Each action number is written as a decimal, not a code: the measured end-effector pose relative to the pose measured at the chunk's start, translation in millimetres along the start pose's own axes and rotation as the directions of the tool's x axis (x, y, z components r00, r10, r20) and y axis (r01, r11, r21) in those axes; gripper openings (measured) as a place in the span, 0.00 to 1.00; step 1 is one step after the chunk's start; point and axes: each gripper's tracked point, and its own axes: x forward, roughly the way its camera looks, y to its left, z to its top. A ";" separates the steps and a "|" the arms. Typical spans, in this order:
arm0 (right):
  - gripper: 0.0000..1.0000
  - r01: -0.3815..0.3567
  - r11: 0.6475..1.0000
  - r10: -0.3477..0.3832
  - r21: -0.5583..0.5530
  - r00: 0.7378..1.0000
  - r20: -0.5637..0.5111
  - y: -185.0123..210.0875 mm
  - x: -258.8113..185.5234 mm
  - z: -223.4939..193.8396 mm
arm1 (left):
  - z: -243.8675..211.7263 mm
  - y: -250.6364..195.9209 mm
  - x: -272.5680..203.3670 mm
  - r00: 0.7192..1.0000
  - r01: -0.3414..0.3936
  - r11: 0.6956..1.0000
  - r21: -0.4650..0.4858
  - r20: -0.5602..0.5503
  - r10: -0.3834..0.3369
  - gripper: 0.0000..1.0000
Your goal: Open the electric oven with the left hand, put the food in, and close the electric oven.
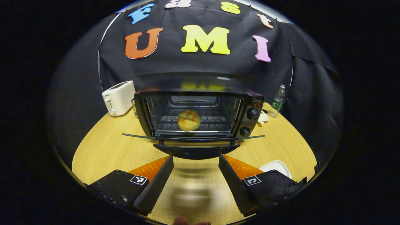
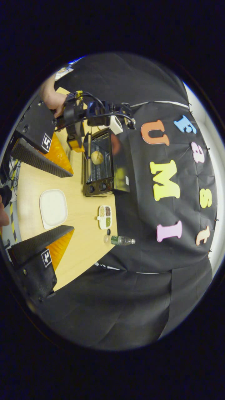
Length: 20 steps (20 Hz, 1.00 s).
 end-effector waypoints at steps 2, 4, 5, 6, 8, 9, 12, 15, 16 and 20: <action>0.97 -0.005 1.000 0.006 -0.008 1.000 0.019 -1.8 -1.7 4.7 | 28.0 0.7 -0.7 0.998 -0.001 1.000 0.002 0.059 0.001 0.95; 0.97 -0.013 0.999 0.014 -0.029 0.999 0.048 -1.0 -2.3 11.6 | 55.7 -2.6 -10.3 0.992 0.018 1.000 0.005 0.123 -0.019 0.95; 0.97 -0.011 0.999 0.014 -0.036 0.998 0.068 -0.6 -3.2 17.1 | 66.9 -4.3 -17.3 0.988 0.028 1.000 0.006 0.150 -0.029 0.95; 0.97 -0.015 0.999 0.018 -0.035 0.996 0.088 2.4 -4.6 22.1 | 79.1 -5.4 -28.5 0.983 0.040 0.999 0.004 0.176 -0.041 0.95; 0.97 -0.029 0.999 0.031 -0.020 0.992 0.125 13.1 -10.4 31.9 | 103.1 -6.8 -59.5 0.970 0.063 0.998 0.008 0.233 -0.063 0.95; 0.97 -0.037 0.999 0.039 -0.019 0.989 0.144 18.8 -15.6 36.8 | 115.7 -3.0 -76.6 0.962 0.067 0.998 0.016 0.266 -0.069 0.95; 0.96 -0.041 0.999 0.047 -0.030 0.978 0.201 31.1 -35.3 50.4 | 145.4 7.0 -139.4 0.932 0.073 0.997 0.026 0.354 -0.077 0.94; 0.97 -0.042 0.998 0.052 -0.047 0.969 0.241 44.1 -61.2 61.2 | 155.1 19.7 -212.5 0.905 0.083 0.996 0.022 0.416 -0.085 0.94; 0.97 -0.038 0.998 0.050 -0.052 0.966 0.255 47.2 -72.9 65.5 | 155.4 24.6 -237.9 0.898 0.086 0.996 0.020 0.432 -0.086 0.94; 0.96 -0.032 0.997 0.051 -0.065 0.949 0.311 68.1 -124.1 75.9 | 140.6 44.4 -321.1 0.880 0.094 0.996 -0.012 0.468 -0.077 0.94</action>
